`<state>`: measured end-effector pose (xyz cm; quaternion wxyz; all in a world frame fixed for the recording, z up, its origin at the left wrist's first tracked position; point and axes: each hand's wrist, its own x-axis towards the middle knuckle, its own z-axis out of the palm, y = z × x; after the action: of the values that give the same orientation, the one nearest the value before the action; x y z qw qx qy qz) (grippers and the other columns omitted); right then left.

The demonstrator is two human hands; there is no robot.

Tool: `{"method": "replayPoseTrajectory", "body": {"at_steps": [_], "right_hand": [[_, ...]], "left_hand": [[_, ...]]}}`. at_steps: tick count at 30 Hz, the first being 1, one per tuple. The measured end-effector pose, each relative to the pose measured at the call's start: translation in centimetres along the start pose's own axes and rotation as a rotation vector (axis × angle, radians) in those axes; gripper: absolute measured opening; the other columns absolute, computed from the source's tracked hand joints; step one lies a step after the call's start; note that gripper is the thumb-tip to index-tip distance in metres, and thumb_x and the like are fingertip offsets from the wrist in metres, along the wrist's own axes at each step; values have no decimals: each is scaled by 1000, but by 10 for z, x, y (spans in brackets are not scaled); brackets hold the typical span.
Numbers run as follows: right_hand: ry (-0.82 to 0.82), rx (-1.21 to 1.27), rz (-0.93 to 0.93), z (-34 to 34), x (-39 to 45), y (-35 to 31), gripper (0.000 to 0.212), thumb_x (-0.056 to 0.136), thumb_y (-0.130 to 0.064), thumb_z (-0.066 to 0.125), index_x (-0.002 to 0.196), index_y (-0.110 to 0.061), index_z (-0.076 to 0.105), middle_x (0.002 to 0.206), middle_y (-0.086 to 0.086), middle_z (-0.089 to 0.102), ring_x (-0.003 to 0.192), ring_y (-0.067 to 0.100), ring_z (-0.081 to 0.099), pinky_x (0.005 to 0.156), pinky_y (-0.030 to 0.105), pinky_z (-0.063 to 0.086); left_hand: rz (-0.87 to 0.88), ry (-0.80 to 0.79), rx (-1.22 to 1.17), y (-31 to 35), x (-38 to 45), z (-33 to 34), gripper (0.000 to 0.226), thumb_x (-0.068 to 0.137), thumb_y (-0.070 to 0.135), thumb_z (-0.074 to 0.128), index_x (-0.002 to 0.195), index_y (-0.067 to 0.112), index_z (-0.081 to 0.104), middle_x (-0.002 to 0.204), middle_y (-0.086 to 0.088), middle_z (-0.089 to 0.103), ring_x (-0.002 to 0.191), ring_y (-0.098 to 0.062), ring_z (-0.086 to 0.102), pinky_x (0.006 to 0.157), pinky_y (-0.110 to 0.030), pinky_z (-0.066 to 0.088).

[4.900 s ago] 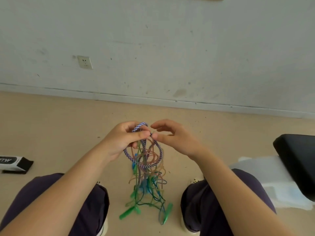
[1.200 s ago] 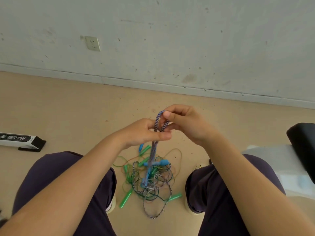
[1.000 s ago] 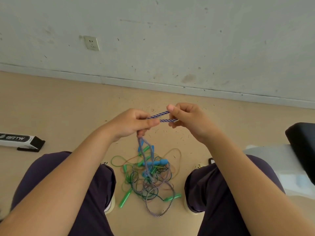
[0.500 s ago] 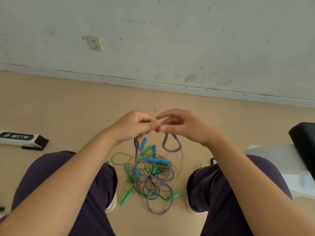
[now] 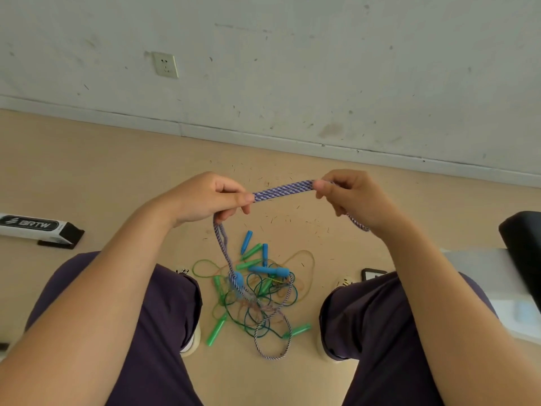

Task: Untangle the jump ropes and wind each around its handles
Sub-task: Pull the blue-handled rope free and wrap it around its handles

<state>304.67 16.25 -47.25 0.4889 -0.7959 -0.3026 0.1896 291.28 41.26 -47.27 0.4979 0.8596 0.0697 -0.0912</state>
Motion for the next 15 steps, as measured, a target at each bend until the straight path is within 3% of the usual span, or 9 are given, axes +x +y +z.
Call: {"method": "replayPoseTrajectory", "body": {"at_steps": [4,7,9,12,15], "right_hand": [[-180,51,18,12,-4,-7,41,73,-50,70,88,-12,68,66,3,64,59,17,56,62,34,48],[-335,24,53,32,-6,-13,39,77,-45,72,93,-9,67,60,-1,57,53,13,49,53,25,42],[-355,-42,61,39,-4,-14,34,85,-40,70,89,-6,65,55,-6,48,50,10,41,50,23,35],[-259,-35,26,32,-1,-15,25,91,-34,64,80,-11,65,52,-12,42,47,5,36,47,19,31],[17,41,-26,9,4,-8,23,93,-32,62,78,-16,65,53,-13,42,49,8,35,48,24,32]], "left_hand": [[51,28,-99,6,3,18,22,91,38,63,79,22,72,53,6,41,52,-14,40,55,-26,40],[76,-26,-149,12,8,38,22,87,45,63,78,27,74,57,1,41,56,-20,35,52,-26,33],[73,-35,-154,15,10,41,23,87,46,63,78,29,74,60,-2,42,58,-20,36,53,-27,33],[85,-5,-122,15,12,32,25,97,34,59,81,22,72,58,2,49,54,-13,44,58,-26,42],[94,60,-78,13,12,20,26,98,32,58,81,18,71,58,4,52,55,-11,49,63,-27,49]]}}
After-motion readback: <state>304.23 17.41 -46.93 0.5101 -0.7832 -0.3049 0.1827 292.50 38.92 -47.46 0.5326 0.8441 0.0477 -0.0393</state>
